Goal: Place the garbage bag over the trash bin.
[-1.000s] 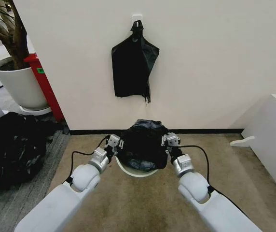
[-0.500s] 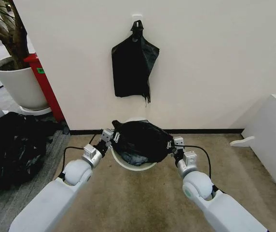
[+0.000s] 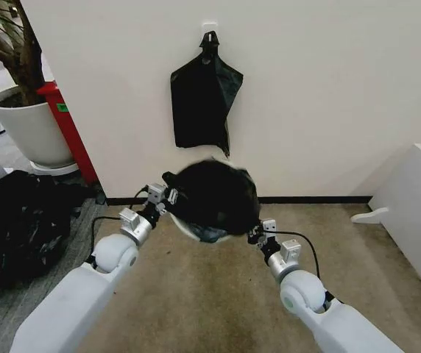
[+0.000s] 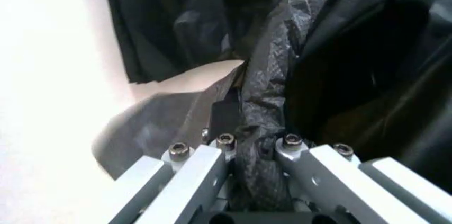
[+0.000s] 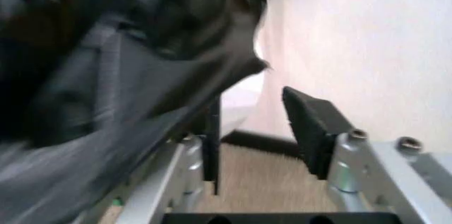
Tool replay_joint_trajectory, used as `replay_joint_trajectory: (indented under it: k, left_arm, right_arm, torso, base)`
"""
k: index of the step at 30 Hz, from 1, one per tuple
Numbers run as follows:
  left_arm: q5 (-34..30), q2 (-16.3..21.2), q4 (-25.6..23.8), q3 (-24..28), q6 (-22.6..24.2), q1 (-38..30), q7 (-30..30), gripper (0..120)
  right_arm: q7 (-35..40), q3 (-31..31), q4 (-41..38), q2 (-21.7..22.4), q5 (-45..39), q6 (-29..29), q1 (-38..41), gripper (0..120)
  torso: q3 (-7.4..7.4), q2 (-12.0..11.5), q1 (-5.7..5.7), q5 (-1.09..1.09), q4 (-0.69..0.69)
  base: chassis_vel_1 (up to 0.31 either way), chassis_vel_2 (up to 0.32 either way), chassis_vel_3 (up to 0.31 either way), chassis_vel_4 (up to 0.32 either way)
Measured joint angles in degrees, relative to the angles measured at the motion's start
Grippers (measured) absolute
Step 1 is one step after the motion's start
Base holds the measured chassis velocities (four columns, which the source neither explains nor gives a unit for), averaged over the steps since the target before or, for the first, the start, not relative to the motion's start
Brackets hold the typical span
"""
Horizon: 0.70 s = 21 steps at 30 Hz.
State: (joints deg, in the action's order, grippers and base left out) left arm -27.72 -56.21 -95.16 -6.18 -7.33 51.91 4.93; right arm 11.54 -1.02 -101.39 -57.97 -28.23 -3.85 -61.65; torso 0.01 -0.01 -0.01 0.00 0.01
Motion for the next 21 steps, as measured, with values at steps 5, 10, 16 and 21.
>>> replay_joint_trajectory:
  k: [5,10,16,21]
  left_arm:
    - [0.18,-0.7,0.35,0.14,1.86,0.03,-2.97,2]
    - [-0.84,-0.9,-0.59,0.02,5.77,0.24,-7.63,2]
    - [-4.95,-1.14,-2.27,-0.11,11.37,0.3,-14.07,2]
    - [-10.39,-2.2,-4.89,-0.13,15.65,-0.03,-19.5,2]
  right_arm:
    - [2.0,0.78,1.41,0.1,16.0,-2.35,-0.5,51]
    - [8.45,1.61,1.11,0.21,23.24,-2.12,-1.94,68]
    - [5.72,1.8,-1.63,-0.25,19.81,-9.29,-4.35,89]
    - [-5.49,0.35,-1.08,-0.5,22.69,-17.16,-5.13,100]
  torso:
    - [0.0,0.0,0.0,0.0,-0.01]
    - [0.0,0.0,0.0,0.0,-0.03]
    - [-0.01,0.0,0.0,0.0,-0.01]
    - [-0.01,0.0,0.0,0.0,-0.01]
  base:
    - [0.0,0.0,0.0,0.0]
    - [0.0,0.0,0.0,0.0]
    - [0.0,0.0,0.0,0.0]
    - [0.0,0.0,0.0,0.0]
